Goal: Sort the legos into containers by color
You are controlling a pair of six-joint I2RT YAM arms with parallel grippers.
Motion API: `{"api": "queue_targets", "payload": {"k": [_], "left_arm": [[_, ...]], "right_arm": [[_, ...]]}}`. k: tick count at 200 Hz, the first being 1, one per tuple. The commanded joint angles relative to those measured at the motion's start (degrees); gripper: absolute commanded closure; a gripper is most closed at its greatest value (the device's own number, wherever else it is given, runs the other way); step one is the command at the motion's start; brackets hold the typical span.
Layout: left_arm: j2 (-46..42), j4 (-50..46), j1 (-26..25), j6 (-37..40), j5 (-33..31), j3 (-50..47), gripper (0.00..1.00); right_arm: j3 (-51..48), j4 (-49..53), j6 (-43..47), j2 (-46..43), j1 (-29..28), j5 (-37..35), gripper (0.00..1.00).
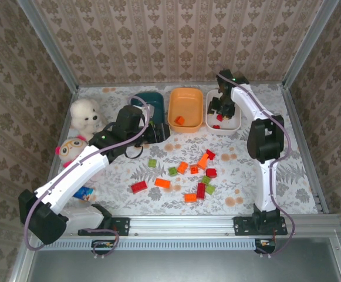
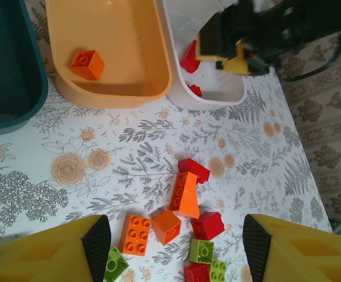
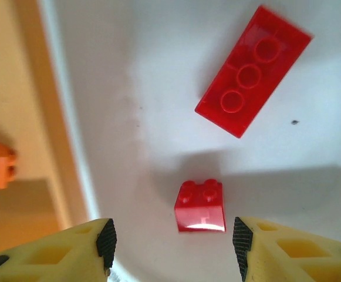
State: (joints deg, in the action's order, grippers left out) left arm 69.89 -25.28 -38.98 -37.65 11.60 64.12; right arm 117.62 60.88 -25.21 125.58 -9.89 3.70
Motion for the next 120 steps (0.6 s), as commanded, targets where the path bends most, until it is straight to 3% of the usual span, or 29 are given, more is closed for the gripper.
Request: {"api": "queue_targets", "payload": {"k": [1,25,63,98,120], "left_arm": [[1.58,-2.39,-0.31,3.68,1.68,2.87,0.36],[3.25,-4.67,-0.54,6.46,2.93,3.78,0.36],[8.63,-9.69,-4.18,13.8,3.96,6.56,0.37],[20.49,-12.37,-9.99,16.98,0.85,13.5,0.37],[29.27,-13.93,-13.04,17.11,-1.7,19.89,0.38]], "right_arm": [[2.36,2.17,0.01,-10.9,-0.24,-3.7,0.42],[-4.5,-2.06,-0.36,-20.8,-3.17,-4.93,0.42],[-25.54,-9.14,-3.56,-38.37,-9.43,-4.72,0.42],[-48.67,-13.05,-10.45,-58.46,-12.51,1.49,0.41],[-57.13,-13.12,-11.29,-69.21,-12.52,7.57,0.38]]}}
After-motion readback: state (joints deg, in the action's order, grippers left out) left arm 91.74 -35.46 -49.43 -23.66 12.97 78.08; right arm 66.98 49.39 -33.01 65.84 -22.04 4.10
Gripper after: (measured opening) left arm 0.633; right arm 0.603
